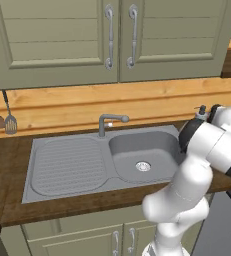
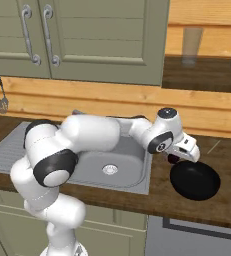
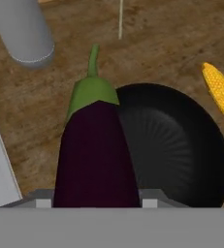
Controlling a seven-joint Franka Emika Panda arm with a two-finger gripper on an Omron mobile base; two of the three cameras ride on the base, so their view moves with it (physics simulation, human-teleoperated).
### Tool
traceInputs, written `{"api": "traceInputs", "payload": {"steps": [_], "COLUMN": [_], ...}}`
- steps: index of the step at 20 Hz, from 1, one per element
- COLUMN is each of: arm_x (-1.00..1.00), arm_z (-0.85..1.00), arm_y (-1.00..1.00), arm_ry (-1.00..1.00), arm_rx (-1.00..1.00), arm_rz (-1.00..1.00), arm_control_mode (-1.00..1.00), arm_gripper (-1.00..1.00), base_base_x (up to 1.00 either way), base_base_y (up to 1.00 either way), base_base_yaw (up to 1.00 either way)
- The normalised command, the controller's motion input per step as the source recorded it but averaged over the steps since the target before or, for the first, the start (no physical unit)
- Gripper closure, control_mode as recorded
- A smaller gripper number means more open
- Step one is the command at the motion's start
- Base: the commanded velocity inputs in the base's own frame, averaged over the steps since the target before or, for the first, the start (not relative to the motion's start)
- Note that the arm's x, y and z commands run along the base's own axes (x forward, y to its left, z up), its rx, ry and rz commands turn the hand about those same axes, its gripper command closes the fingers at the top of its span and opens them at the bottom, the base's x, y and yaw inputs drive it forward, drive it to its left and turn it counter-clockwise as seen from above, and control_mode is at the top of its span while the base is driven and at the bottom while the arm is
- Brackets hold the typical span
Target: Pick the eggplant from the sink and place it in the bowl. Then pick the bowl and place it in the microwave. Then close the microwave door and press the start button.
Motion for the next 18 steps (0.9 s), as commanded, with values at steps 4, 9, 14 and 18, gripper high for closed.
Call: {"api": "traceInputs", "payload": {"steps": [4,9,14,18], "arm_x": [-0.08,0.00,0.00,0.15], "arm_z": [-0.09,-0.39,-0.31,-0.05], "arm_y": [-0.51,-0.48,-0.51,-0.46], "arm_ry": [0.06,0.07,0.06,0.12], "arm_rx": [0.02,0.07,0.16,0.15], "arm_rz": [-0.16,-0.04,0.00,0.00], "arm_control_mode": [-1.00,-1.00,-1.00,-1.00], "arm_gripper": [1.00,1.00,1.00,1.00], "base_base_x": [0.00,0.00,0.00,0.00], "base_base_y": [0.00,0.00,0.00,0.00], "base_base_yaw": [0.00,0.00,0.00,0.00]}}
